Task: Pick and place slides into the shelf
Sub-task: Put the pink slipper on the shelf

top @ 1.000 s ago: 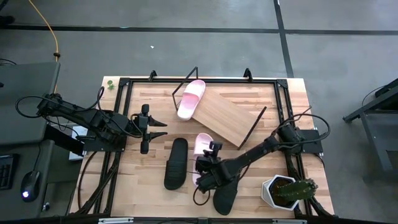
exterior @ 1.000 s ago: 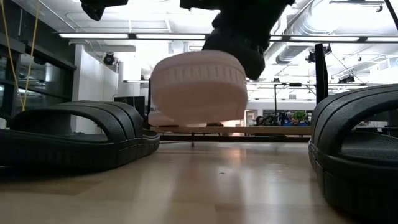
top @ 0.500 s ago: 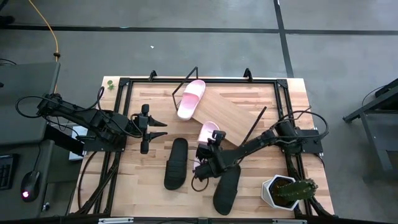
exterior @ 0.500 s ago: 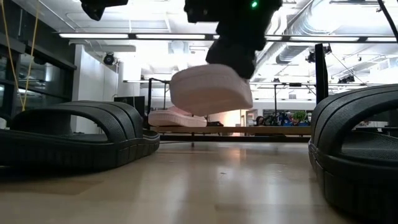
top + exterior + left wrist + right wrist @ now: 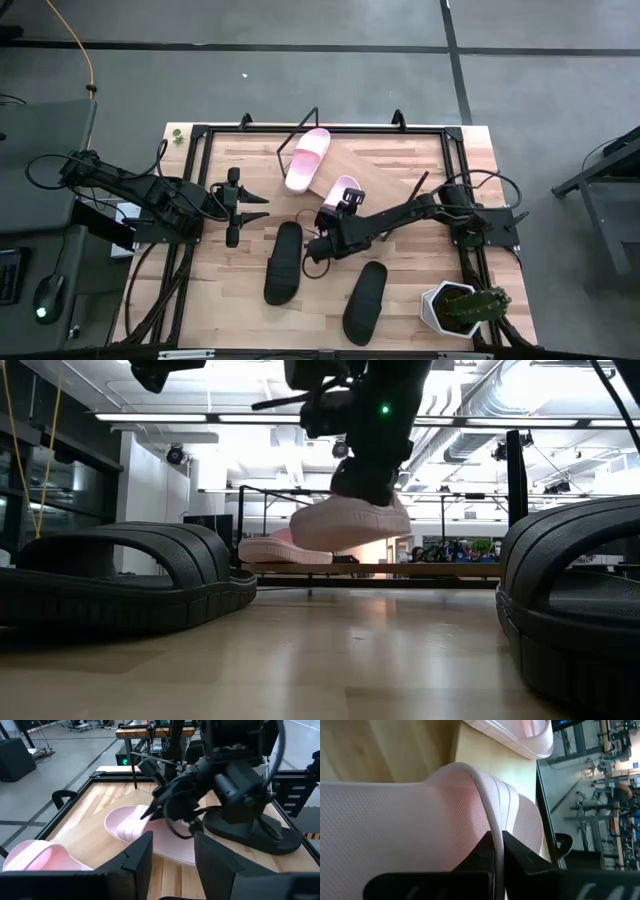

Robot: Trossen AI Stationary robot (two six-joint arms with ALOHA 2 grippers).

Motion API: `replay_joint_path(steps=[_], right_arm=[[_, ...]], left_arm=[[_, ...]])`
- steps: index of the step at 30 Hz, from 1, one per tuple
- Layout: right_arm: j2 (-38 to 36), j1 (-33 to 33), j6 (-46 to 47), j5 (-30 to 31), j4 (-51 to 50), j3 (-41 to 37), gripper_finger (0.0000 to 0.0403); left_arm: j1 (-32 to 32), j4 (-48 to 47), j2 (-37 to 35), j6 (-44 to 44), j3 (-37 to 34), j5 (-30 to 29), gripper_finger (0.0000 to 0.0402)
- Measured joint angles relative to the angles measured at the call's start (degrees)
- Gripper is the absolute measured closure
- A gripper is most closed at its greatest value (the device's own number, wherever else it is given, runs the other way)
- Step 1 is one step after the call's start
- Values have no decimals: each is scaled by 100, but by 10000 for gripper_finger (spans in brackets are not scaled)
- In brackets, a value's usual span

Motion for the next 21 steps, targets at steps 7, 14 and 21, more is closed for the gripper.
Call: replay_joint_path(steps=[7,14,21], right_arm=[[-2,-180,-9,452,-47,0,402],[-27,-370,-9,721,-40,0,402],[-205,-599,-210,773,-27,0,402]], left_arm=[[-1,0,0,1,0,0,273],[-1,0,0,1,0,0,273],[1,-7,0,-1,0,0,273]])
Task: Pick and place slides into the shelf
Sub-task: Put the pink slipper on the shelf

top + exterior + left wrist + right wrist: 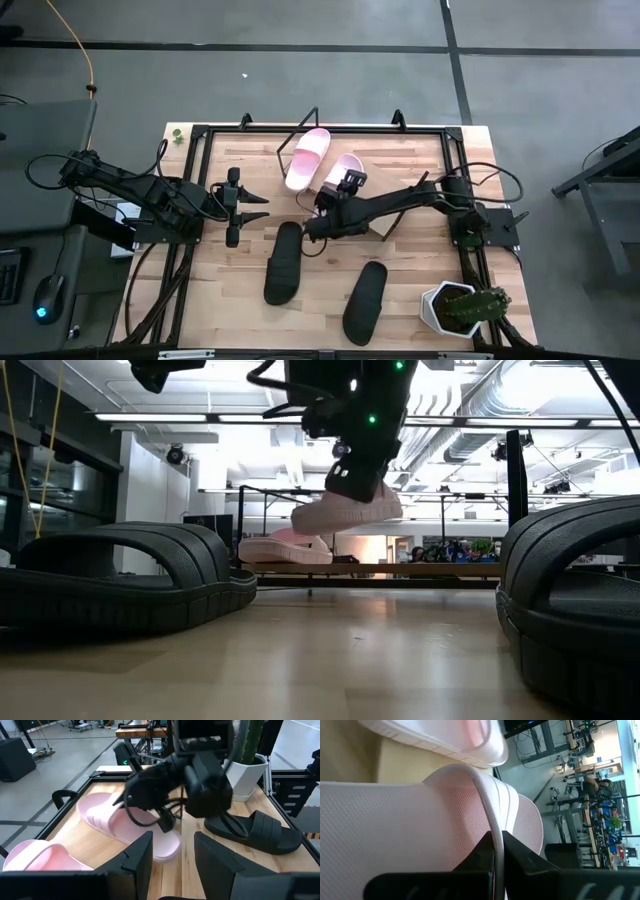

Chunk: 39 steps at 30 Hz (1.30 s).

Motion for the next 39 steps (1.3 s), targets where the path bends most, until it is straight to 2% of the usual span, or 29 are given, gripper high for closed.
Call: replay_joint_path(steps=[6,12,18,32,36,39], right_arm=[[-436,-210,-553,127,285,0,402],[-883,-300,-1146,-12,716,-13,402],[-1270,-300,-1400,-149,685,-15,402],[-2239,-217,-1188,-208,80,-43,402],[-2764,-30,-1176,-216,442,-605,402],[-3345,91,-1153,-206,1130,-1434,402]], left_arm=[[1,-6,0,0,0,0,273],[-1,-11,0,0,0,0,273],[0,-20,0,2,0,-1,273],[1,-23,0,85,0,0,273],[1,-20,0,85,0,0,273],[1,-20,0,85,0,-1,273]])
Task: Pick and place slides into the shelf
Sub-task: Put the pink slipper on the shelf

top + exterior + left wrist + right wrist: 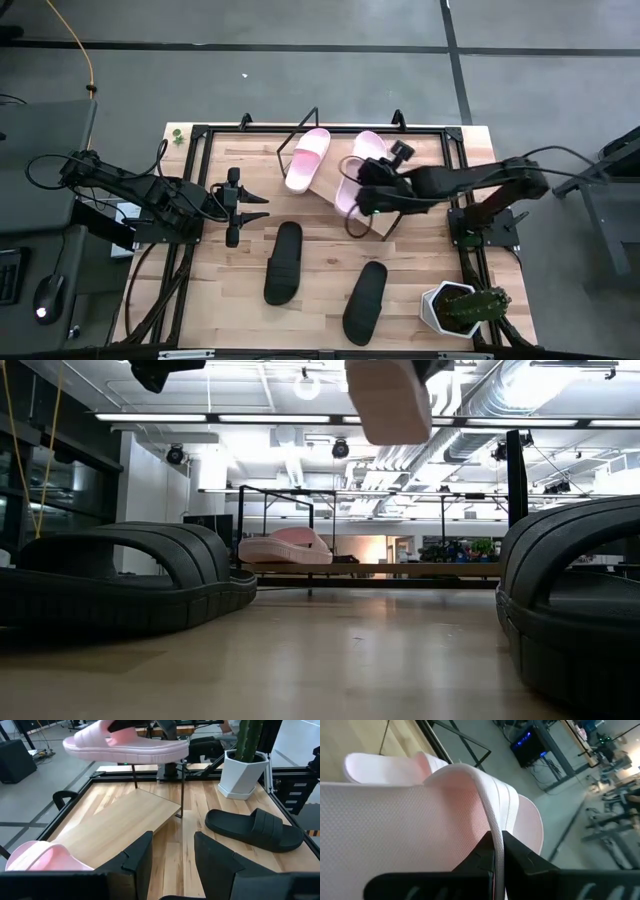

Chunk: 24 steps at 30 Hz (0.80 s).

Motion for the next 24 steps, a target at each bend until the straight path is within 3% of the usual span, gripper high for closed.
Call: replay_joint_path(steps=[7,15,24], right_arm=[[-865,66,-107,1,1614,-1575,402],[-850,-377,-414,-62,2884,-2544,403],[-713,-871,-999,-751,4596,-3181,403]], left_arm=[[-2,34,1,7,0,-135,273],[-2,39,1,4,0,-171,273],[-2,35,2,4,0,-172,273]])
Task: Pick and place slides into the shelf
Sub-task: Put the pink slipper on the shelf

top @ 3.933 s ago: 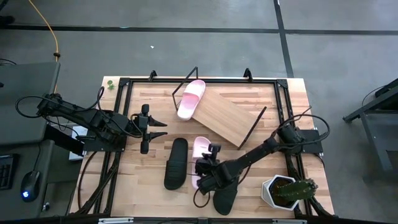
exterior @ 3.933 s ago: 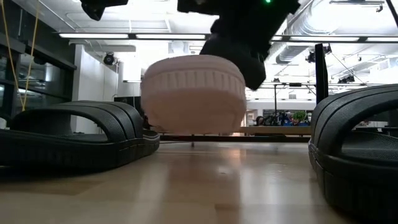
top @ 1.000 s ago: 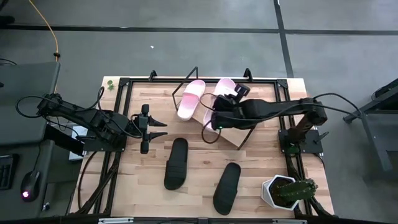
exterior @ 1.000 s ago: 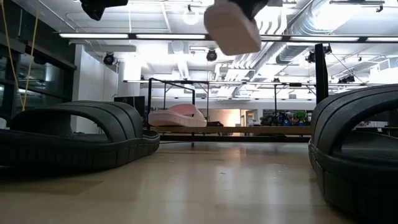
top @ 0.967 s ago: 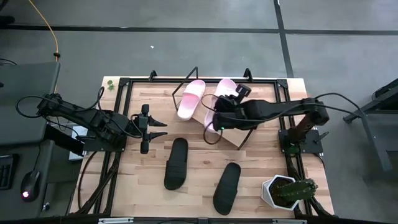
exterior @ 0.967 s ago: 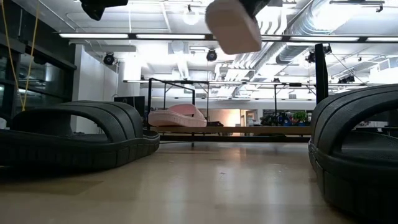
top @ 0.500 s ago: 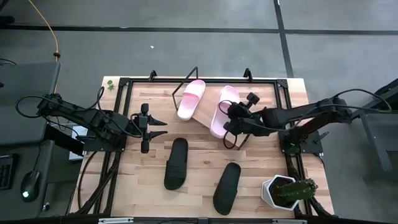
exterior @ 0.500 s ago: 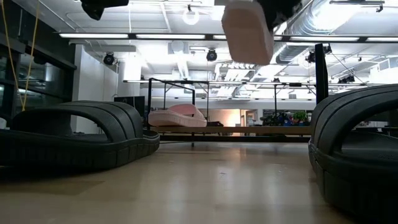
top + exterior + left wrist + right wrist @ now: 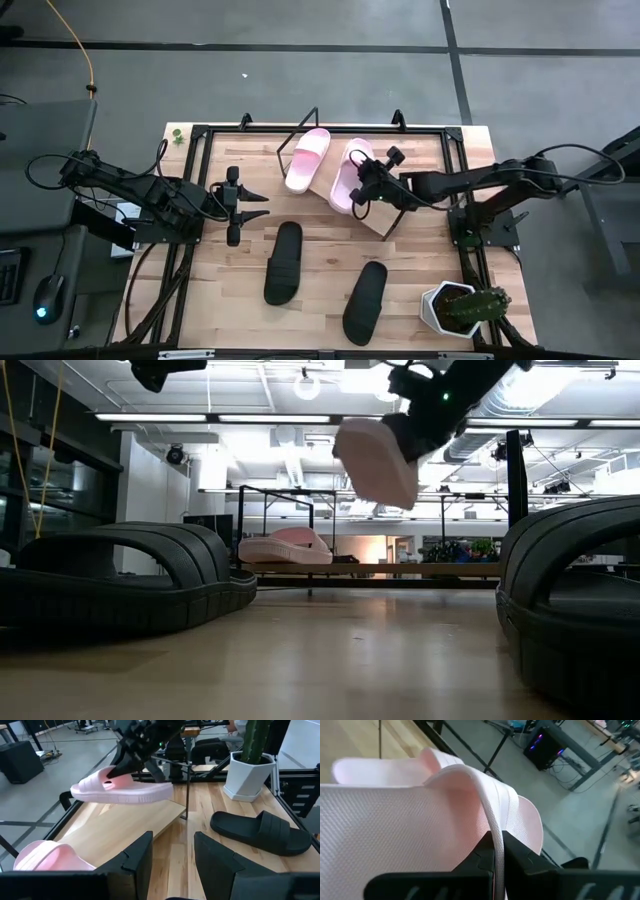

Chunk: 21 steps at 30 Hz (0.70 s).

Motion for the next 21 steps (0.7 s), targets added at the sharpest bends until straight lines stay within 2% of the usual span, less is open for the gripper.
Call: replay_joint_path(steps=[15,21], right_arm=[[1009,-347,-99,-60,968,-44,403],[1462,-445,-547,-249,1718,-44,403]], left_arm=[[1,2,0,-2,0,0,273],[0,2,0,-2,0,0,273]])
